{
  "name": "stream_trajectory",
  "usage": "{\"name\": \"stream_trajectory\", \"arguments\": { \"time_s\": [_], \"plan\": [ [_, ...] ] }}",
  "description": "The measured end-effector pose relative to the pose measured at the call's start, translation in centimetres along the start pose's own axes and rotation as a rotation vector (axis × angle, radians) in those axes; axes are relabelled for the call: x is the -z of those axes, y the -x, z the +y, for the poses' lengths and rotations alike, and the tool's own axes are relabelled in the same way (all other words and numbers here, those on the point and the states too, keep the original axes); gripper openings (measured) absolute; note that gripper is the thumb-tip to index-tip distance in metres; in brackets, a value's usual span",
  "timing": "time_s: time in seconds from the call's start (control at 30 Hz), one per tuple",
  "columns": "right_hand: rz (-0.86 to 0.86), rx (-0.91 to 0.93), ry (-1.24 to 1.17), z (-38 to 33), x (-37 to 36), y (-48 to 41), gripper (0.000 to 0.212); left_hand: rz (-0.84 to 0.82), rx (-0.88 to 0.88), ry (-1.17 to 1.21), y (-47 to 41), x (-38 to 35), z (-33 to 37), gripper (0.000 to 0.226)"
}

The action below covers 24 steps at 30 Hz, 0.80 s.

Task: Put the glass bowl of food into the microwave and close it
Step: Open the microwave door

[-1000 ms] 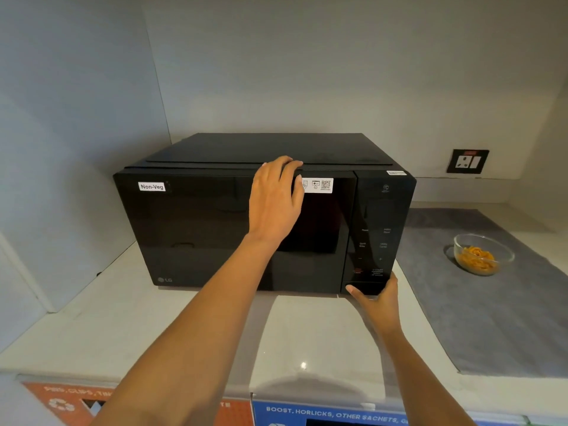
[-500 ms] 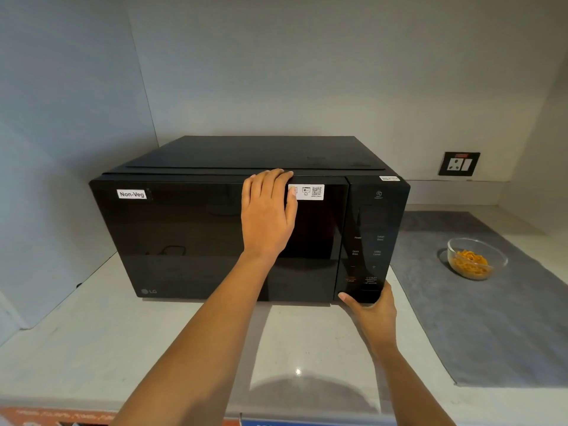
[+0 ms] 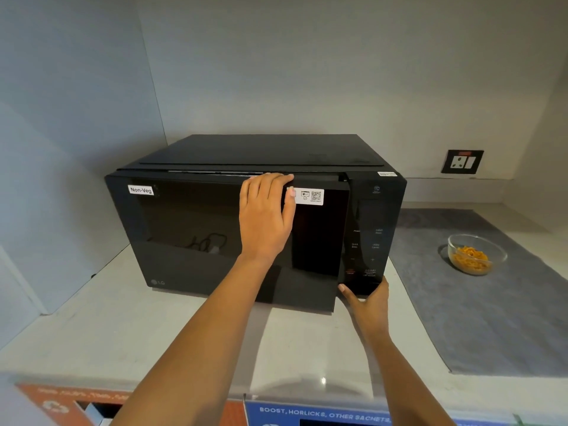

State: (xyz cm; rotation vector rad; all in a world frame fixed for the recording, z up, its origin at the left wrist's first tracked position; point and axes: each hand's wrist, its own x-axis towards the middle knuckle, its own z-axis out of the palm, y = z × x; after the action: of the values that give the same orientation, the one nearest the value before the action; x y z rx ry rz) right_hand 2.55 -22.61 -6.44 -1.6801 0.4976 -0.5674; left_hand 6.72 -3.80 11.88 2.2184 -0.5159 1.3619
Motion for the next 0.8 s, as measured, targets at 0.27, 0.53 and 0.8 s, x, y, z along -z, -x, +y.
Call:
{"name": "stream_trajectory", "arguments": {
  "time_s": [0.27, 0.53, 0.8],
  "plan": [
    [-0.033, -0.008, 0.457, 1.5, 1.0, 3.2, 0.081, 0.011, 0.216, 0.018, -0.2, 3.7, 2.5, 0.042],
    [-0.249, 0.122, 1.009, 2.2, 2.1, 5.0, 0.072, -0.229, 0.537, 0.227, -2.5, 11.1, 2.2, 0.068],
    [-0.334, 0.149, 1.078, 1.9, 3.3, 5.3, 0.069, -0.810, 0.467, -0.441, -2.9, 16.3, -0.6, 0.055]
  ]
}}
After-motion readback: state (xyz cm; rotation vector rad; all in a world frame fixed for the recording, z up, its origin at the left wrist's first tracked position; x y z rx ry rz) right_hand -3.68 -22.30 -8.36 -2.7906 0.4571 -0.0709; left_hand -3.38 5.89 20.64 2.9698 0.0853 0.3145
